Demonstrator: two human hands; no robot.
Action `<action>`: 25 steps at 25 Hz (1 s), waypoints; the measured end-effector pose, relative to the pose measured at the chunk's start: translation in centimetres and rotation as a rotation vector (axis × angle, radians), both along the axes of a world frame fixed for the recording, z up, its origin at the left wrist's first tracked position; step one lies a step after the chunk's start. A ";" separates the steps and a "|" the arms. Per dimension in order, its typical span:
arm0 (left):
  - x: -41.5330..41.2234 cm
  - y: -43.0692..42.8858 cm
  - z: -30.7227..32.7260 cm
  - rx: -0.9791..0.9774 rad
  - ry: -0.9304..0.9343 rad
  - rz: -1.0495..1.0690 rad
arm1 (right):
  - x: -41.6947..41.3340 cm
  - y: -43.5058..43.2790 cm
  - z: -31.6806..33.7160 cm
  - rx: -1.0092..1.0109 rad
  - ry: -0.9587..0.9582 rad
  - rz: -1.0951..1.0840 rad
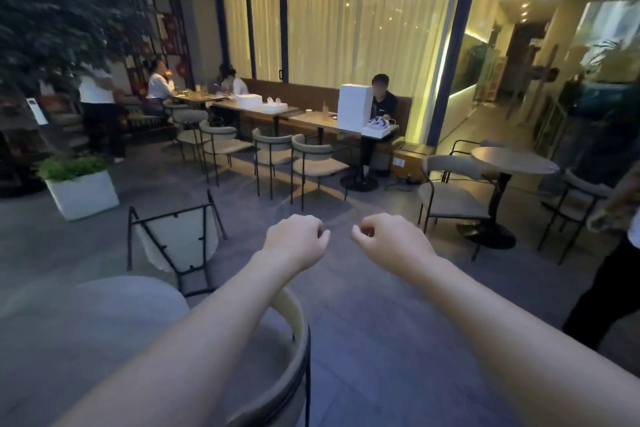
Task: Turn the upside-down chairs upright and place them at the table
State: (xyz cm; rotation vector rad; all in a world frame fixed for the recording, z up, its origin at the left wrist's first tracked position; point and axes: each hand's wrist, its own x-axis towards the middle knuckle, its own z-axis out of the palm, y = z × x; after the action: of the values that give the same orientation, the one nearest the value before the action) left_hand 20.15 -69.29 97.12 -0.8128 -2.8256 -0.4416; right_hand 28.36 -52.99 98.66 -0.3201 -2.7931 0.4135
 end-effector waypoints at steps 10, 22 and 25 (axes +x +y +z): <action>-23.4 10.0 -2.1 0.044 -0.025 0.202 | -25.9 14.8 -2.0 -0.080 -0.015 0.227; -51.5 16.1 -2.2 0.101 -0.052 0.641 | -64.4 26.9 -1.8 -0.160 -0.092 0.635; -62.7 15.5 -4.3 0.129 -0.046 0.704 | -76.5 25.3 -3.6 -0.142 -0.105 0.721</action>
State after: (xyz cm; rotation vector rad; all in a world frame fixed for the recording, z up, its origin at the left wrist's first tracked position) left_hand -42.57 -53.82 92.79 0.2328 -2.8344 -0.5109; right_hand -48.10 -27.69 95.09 0.6810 -2.9049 0.7650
